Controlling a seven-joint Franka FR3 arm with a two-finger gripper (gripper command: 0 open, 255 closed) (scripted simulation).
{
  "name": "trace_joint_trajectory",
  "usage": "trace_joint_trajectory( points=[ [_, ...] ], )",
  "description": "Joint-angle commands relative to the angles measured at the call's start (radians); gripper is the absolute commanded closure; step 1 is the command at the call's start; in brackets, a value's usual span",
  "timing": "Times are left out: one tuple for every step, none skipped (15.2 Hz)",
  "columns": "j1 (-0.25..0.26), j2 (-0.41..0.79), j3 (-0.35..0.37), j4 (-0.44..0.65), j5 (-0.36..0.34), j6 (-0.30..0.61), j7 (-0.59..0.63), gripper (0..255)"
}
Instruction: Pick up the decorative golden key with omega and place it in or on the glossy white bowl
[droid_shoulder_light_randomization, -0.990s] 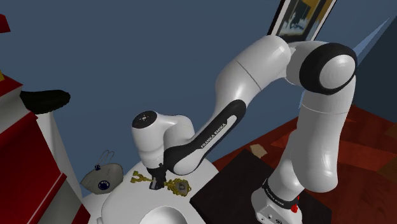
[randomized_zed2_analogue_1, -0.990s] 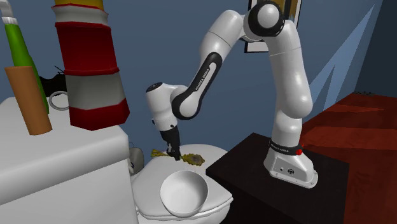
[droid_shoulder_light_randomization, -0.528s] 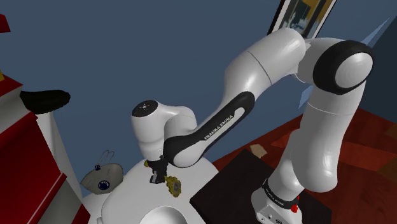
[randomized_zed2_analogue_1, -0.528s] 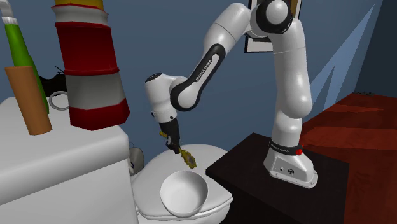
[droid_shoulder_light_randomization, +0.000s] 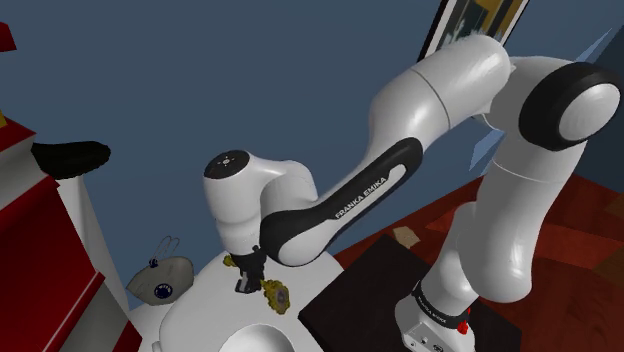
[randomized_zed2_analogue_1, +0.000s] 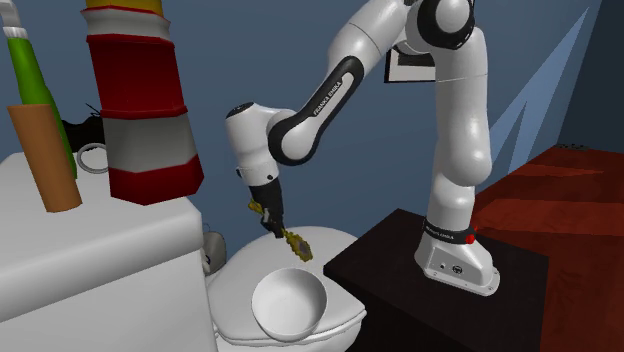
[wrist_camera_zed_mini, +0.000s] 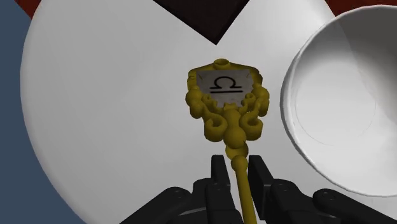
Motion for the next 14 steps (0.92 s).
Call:
trace_joint_trajectory(
  points=[
    [0.024, -0.012, 0.022, -0.011, 0.015, -0.003, 0.037, 255],
    [0.038, -0.015, 0.034, -0.015, 0.022, -0.005, 0.058, 255],
    [0.051, -0.018, 0.046, -0.017, 0.029, -0.007, 0.079, 255],
    [0.065, -0.020, 0.058, -0.018, 0.036, -0.009, 0.101, 255],
    [0.079, -0.021, 0.070, -0.018, 0.042, -0.012, 0.122, 255],
    [0.093, -0.021, 0.081, -0.017, 0.047, -0.014, 0.144, 255],
    [0.107, -0.020, 0.093, -0.015, 0.052, -0.017, 0.167, 255],
    [0.122, -0.017, 0.105, -0.011, 0.057, -0.020, 0.190, 255],
    [0.140, -0.013, 0.119, -0.005, 0.061, -0.024, 0.219, 255],
    [0.141, -0.003, 0.117, -0.009, 0.054, -0.012, 0.224, 255],
    [0.142, 0.009, 0.115, -0.011, 0.046, 0.000, 0.230, 255],
    [0.144, 0.020, 0.113, -0.014, 0.038, 0.011, 0.236, 255],
    [0.146, 0.031, 0.110, -0.017, 0.030, 0.023, 0.242, 255],
    [0.148, 0.043, 0.108, -0.019, 0.021, 0.035, 0.248, 255]
  ],
)
